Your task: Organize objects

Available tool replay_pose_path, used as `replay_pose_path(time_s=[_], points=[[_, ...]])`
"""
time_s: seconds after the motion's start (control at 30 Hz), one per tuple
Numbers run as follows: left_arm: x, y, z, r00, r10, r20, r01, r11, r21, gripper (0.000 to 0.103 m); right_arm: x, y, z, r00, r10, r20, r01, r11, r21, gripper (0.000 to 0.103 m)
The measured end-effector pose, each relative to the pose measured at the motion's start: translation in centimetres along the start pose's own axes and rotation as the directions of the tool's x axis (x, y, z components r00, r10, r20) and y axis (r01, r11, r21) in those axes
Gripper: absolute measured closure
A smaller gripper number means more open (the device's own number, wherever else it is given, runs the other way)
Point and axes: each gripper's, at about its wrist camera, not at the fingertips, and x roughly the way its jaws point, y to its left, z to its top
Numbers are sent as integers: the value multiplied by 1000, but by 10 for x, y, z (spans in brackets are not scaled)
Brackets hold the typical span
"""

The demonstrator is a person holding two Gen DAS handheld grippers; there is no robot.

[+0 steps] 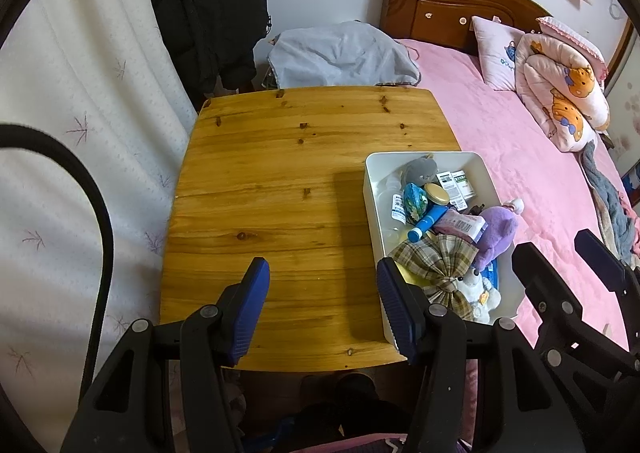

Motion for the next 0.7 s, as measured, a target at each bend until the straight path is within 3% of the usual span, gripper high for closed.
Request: replay_pose_path(time_s=[0.7], points=[[2, 5, 1, 1000, 24, -3, -24, 999, -30, 43, 12, 4, 0, 999, 32, -35, -33, 999, -20, 27]])
